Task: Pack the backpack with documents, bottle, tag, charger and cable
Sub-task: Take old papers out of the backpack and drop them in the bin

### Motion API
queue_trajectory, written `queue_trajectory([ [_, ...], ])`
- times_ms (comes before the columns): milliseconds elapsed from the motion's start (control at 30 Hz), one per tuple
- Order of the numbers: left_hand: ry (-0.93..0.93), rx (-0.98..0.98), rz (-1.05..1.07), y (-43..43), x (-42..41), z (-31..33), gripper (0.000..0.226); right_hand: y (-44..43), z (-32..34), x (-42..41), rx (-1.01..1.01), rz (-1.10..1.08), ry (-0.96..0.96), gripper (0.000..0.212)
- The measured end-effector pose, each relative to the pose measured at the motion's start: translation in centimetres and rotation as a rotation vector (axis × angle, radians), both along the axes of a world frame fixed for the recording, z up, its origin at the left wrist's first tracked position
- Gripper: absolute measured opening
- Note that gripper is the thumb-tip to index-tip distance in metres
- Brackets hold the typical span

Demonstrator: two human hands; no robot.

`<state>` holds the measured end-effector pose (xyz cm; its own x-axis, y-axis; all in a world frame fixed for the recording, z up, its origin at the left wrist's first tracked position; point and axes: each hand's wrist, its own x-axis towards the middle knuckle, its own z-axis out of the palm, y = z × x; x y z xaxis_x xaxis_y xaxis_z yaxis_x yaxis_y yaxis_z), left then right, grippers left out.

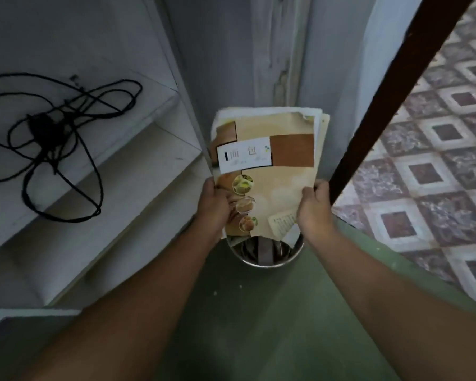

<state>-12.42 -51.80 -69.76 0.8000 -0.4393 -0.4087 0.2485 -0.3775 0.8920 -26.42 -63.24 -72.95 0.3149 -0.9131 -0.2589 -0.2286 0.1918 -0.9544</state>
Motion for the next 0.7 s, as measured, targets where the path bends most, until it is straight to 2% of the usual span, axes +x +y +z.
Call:
queue_trajectory([
  [167, -0.034, -0.033, -0.031, -2.5, 2.6, -7.4, 0.027, -2.0, -6.2, 2.3, -0.064, 0.0, -0.041, 0.024],
  [333, -0.027, 0.051, -0.123, -1.9, 2.2, -12.1, 0.019, -1.9, -10.3, -0.1, -0.052, 0.087, 0.073, 0.013],
  [433, -0.019, 0.112, -0.207, -1.3, 2.3, -13.3, 0.017, -1.9, -10.9, -1.3, -0.084, 0.153, 0.199, 0.013],
  [500, -0.083, 0.144, -0.242, -1.0, 2.6, -13.5, 0.016, -2.2, -11.0, -1.4, -0.146, 0.174, 0.274, 0.014],
  [700, -0.222, 0.278, -0.312, -0.5, 3.1, -13.5, 0.012, -2.3, -11.2, -2.5, -0.143, 0.251, 0.401, 0.027],
])
